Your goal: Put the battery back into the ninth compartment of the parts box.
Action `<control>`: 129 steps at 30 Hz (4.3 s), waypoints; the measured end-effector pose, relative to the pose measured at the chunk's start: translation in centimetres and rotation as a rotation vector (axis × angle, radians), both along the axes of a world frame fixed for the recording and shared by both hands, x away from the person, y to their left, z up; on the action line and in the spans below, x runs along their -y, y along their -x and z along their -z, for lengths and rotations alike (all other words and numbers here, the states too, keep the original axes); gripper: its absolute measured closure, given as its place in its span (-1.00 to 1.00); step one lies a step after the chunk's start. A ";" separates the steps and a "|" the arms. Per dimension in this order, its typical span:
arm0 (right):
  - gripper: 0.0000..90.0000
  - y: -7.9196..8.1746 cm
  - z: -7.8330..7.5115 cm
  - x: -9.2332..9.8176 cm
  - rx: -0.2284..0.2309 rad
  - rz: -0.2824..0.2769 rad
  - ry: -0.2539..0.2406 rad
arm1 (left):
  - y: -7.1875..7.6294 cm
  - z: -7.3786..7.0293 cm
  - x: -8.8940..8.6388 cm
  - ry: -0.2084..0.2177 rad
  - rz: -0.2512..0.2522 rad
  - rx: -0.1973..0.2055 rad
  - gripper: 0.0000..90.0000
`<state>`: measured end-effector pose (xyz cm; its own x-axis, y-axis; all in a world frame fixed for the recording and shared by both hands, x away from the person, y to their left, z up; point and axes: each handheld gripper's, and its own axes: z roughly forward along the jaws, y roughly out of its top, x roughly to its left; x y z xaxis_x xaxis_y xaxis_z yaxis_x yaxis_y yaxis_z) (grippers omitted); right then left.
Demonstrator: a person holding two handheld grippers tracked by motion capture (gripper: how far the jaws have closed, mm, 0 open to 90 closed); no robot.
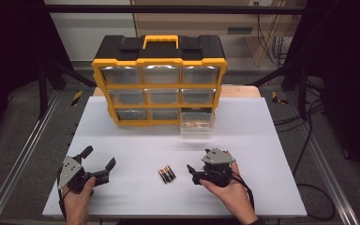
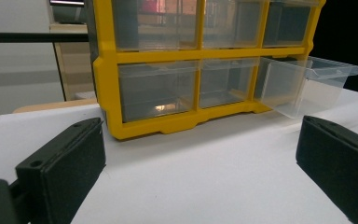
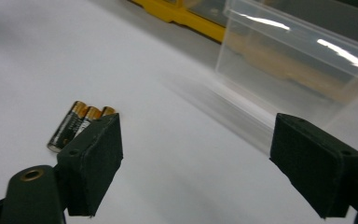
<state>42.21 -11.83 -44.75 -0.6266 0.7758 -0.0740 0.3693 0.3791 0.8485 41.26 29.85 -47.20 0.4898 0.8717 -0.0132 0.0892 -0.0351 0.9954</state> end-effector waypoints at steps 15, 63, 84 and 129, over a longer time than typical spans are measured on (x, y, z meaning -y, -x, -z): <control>-0.40 -0.7 1.1 -3.6 -0.122 -0.046 0.033 | -0.2 0.0 0.0 0.000 -0.007 -0.001 -0.98; 0.66 -1.3 3.7 -7.1 -0.296 -0.044 0.011 | -0.4 0.0 0.2 -0.007 0.010 -0.007 -0.97; 0.70 -1.4 3.3 -1.3 -0.156 0.029 -0.097 | -0.2 0.0 0.2 -0.007 0.000 0.001 -0.97; 0.71 -6.1 -9.2 4.2 0.012 0.061 -0.106 | 0.1 -0.1 -0.2 -0.009 -0.028 0.018 -0.97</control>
